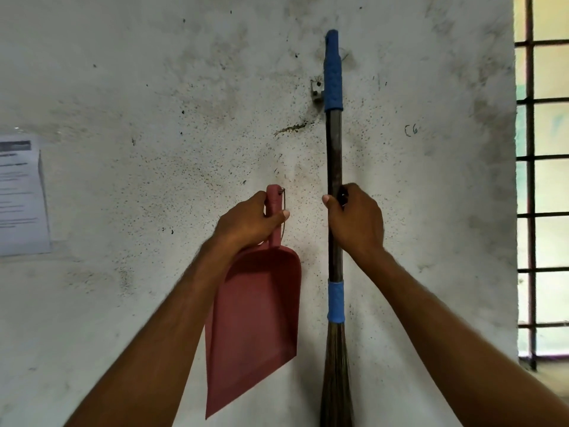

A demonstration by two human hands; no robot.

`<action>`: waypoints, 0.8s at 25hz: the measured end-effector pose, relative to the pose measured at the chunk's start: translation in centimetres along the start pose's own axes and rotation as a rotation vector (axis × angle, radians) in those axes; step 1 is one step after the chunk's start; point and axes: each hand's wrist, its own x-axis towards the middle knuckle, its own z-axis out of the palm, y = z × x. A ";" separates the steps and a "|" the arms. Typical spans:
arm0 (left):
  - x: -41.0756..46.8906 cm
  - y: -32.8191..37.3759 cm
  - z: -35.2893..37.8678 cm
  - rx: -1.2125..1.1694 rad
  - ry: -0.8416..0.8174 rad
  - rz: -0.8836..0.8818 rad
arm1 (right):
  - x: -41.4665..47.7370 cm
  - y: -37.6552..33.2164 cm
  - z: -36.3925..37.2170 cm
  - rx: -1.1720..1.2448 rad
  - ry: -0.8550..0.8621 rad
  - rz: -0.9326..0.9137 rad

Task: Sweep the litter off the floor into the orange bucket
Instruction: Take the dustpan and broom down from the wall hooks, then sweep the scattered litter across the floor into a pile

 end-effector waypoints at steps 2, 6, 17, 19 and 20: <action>-0.4 -0.3 -0.2 -0.014 0.000 -0.007 | -0.5 -1.1 -0.5 -0.002 -0.007 0.003; -2.2 -1.2 0.4 -0.023 -0.035 -0.017 | -4.0 -0.5 -0.1 -0.034 -0.080 0.082; -15.3 -5.8 7.6 -0.066 -0.253 -0.207 | -19.5 4.6 -0.7 -0.157 -0.419 0.177; -19.3 -6.4 9.1 -0.066 -0.273 -0.281 | -23.5 5.6 -1.3 -0.150 -0.510 0.195; -21.5 -6.6 9.8 -0.067 -0.283 -0.322 | -25.6 6.0 -1.7 -0.147 -0.558 0.203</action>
